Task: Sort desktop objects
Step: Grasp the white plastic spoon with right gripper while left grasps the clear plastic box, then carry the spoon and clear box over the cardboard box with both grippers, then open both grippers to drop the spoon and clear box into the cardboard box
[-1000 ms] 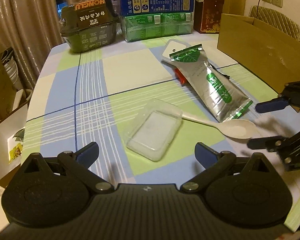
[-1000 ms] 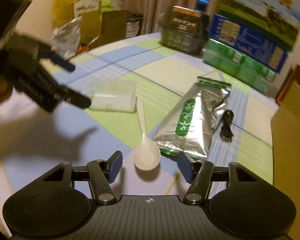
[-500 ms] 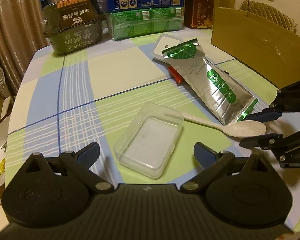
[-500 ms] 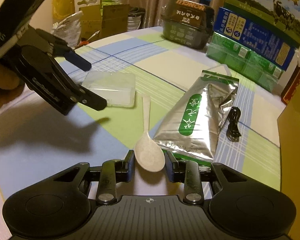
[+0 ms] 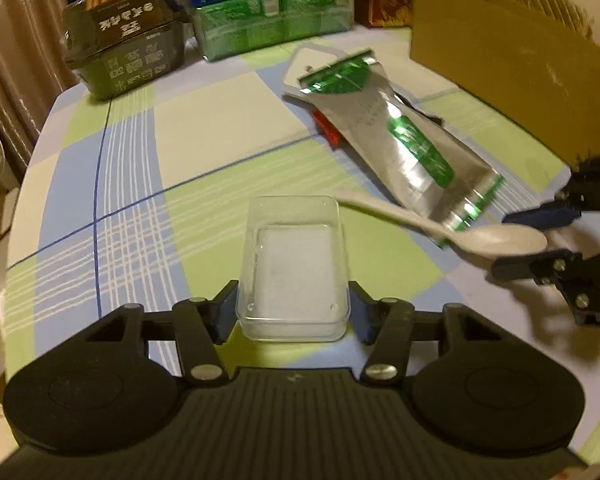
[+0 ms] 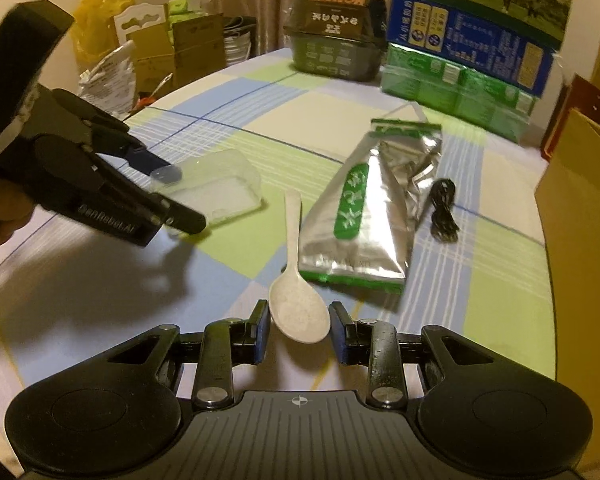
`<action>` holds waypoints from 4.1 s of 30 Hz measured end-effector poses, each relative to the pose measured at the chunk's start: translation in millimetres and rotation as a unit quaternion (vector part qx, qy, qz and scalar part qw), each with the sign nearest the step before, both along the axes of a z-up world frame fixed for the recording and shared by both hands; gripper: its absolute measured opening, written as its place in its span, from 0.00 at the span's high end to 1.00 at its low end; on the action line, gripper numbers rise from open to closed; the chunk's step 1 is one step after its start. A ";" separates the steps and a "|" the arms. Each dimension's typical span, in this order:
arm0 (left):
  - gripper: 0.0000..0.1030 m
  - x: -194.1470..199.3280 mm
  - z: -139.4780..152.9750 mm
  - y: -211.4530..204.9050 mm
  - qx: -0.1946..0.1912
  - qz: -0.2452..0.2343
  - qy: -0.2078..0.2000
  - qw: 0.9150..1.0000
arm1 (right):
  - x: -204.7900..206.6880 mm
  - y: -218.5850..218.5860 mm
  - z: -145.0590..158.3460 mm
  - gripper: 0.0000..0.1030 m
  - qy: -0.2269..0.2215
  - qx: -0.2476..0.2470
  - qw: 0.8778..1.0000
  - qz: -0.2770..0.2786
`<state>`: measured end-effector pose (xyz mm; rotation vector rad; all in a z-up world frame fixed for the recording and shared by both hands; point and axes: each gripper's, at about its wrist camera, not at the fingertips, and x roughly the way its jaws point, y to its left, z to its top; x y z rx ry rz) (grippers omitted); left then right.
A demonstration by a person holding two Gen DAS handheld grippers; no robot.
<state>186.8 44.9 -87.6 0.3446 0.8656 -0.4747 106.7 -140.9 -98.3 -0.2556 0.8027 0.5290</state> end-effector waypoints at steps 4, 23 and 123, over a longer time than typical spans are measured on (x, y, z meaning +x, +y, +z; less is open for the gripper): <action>0.51 -20.9 11.1 -14.1 -0.008 0.019 0.028 0.999 | -17.9 -11.4 1.5 0.72 0.008 -0.006 1.000 -0.021; 0.47 -93.3 3.3 -40.9 -0.130 0.134 0.047 0.981 | -41.2 -39.4 -2.5 0.57 0.029 0.020 0.998 -0.054; 0.51 -78.1 145.8 -293.3 -0.151 -0.020 -0.068 0.986 | -24.6 -291.6 151.4 0.71 -0.111 0.066 0.947 -0.294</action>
